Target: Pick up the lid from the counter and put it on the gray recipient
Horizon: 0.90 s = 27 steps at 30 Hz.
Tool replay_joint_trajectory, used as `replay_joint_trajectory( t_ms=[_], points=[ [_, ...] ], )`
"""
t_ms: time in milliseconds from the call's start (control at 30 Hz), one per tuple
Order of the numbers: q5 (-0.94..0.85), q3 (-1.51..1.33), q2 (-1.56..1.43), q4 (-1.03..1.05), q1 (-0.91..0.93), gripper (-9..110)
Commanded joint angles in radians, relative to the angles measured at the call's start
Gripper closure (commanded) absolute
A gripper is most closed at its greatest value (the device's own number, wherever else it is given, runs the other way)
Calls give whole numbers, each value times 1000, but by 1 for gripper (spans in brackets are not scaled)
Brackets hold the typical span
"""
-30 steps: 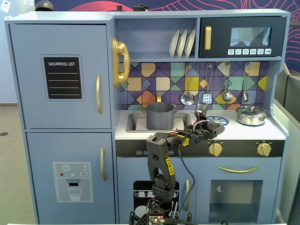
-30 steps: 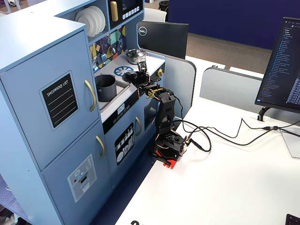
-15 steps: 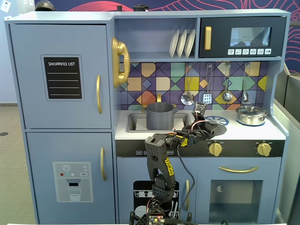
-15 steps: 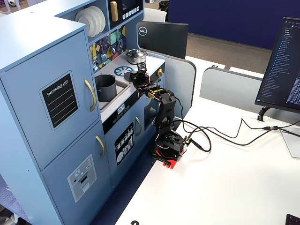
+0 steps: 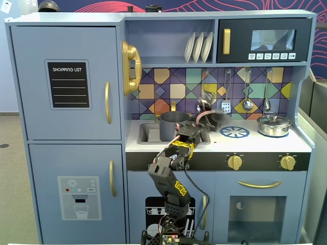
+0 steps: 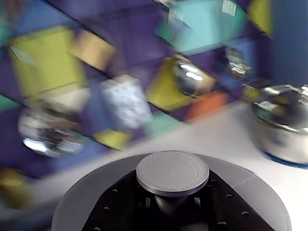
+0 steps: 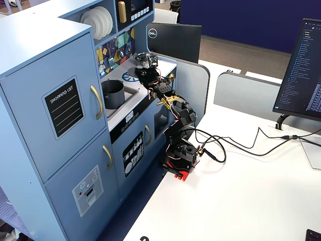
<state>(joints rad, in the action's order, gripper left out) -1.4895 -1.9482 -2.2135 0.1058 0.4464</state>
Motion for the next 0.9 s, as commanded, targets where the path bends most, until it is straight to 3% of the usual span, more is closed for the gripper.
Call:
replay_joint_trajectory(
  t_ms=[0,167,400,867],
  points=[
    [20,115,-86,60,-120,102],
    [6,80,-106,91,-273,102],
    [-66,-14,-44,-37,-408,102],
    [-153,-20,140,-232,-420,102]
  ],
)
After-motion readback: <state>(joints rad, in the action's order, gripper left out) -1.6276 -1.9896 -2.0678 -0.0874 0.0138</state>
